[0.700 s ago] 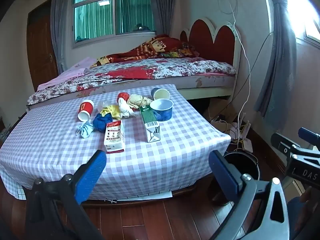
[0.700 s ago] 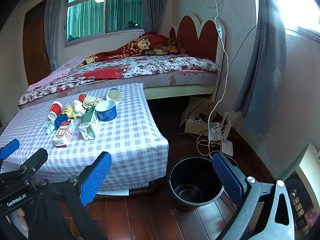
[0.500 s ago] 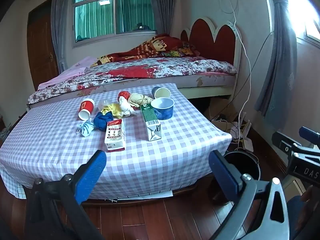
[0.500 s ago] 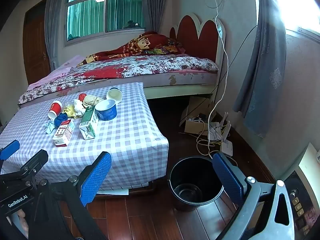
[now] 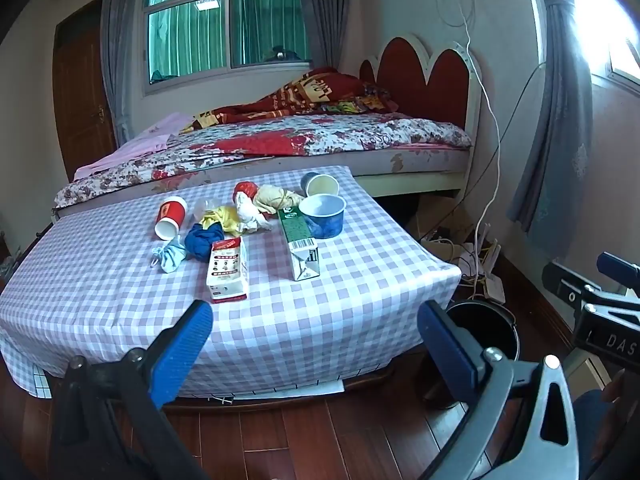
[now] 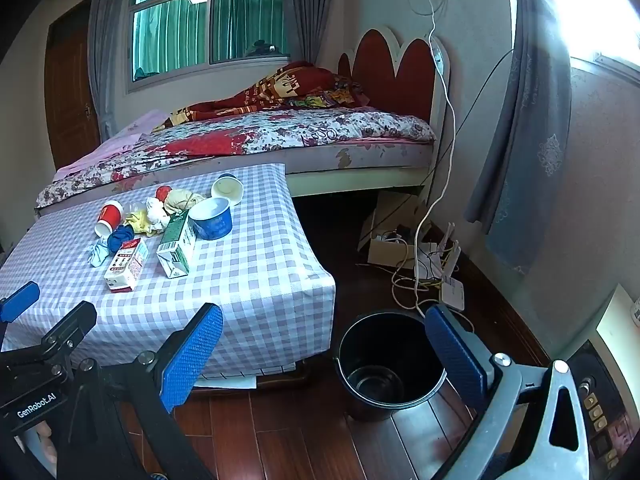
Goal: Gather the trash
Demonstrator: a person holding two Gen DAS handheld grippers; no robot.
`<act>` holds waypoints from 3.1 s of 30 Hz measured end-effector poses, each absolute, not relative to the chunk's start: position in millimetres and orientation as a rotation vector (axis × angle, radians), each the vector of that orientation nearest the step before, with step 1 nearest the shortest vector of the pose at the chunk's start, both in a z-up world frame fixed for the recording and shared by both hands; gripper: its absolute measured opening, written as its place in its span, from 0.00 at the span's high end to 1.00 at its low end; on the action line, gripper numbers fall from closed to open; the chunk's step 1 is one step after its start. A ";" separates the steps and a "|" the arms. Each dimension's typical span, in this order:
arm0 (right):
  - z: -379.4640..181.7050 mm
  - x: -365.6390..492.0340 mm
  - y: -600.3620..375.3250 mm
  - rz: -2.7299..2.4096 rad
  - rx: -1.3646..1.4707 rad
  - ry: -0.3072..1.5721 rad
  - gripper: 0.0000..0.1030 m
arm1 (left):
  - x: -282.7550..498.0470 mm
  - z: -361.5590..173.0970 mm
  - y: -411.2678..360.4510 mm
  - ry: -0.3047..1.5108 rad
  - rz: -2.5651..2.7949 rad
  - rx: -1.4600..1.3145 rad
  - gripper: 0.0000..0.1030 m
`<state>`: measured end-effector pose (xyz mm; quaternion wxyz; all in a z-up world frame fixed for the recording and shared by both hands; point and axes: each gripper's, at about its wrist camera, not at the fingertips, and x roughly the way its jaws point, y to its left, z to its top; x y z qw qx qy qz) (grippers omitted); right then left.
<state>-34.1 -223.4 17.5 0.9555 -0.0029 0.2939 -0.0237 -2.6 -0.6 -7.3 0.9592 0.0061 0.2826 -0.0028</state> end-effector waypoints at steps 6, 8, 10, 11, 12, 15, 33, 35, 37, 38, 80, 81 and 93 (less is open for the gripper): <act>17.0 -35.0 -223.7 -0.047 -0.005 0.595 0.01 | -2.7 -8.1 -1.6 0.573 -0.005 0.013 0.01; 16.8 -35.4 -224.1 -0.046 -0.003 0.596 0.01 | -2.2 -8.6 -2.5 0.574 -0.006 0.012 0.01; 18.1 -35.9 -222.0 -0.050 -0.006 0.601 0.01 | -3.3 -6.4 -3.4 0.572 -0.004 0.015 0.01; 17.7 -35.4 -222.2 -0.049 -0.006 0.601 0.01 | -3.4 -6.8 -4.1 0.571 -0.005 0.014 0.01; 17.9 -35.8 -222.5 -0.048 -0.005 0.601 0.01 | -2.7 -6.6 -3.6 0.575 -0.008 0.012 0.01; 16.7 -34.6 -223.8 -0.048 -0.005 0.602 0.01 | -2.5 -6.1 -5.4 0.574 -0.009 0.014 0.01; 17.1 -38.9 -222.6 -0.055 -0.011 0.600 0.01 | -3.7 -4.0 -4.7 0.577 -0.014 0.013 0.01; 17.2 -38.3 -222.6 -0.056 -0.011 0.601 0.01 | -3.9 -3.7 -4.4 0.579 -0.016 0.012 0.01; 16.9 -37.9 -221.7 -0.054 -0.013 0.601 0.01 | -4.3 -3.8 -4.9 0.578 -0.014 0.013 0.01; 16.7 -37.7 -222.1 -0.054 -0.012 0.602 0.01 | -4.4 -3.8 -5.0 0.578 -0.014 0.013 0.01; 8.4 -35.5 -216.0 -0.050 -0.029 0.627 0.01 | -4.6 -10.2 -1.4 0.593 -0.003 0.011 0.01; 7.9 -35.5 -215.7 -0.049 -0.030 0.628 0.01 | -4.3 -11.4 -0.3 0.595 -0.003 0.011 0.01; -12.7 -13.7 -187.6 0.068 -0.056 0.681 0.01 | 15.5 -37.1 46.6 0.643 0.093 -0.008 0.01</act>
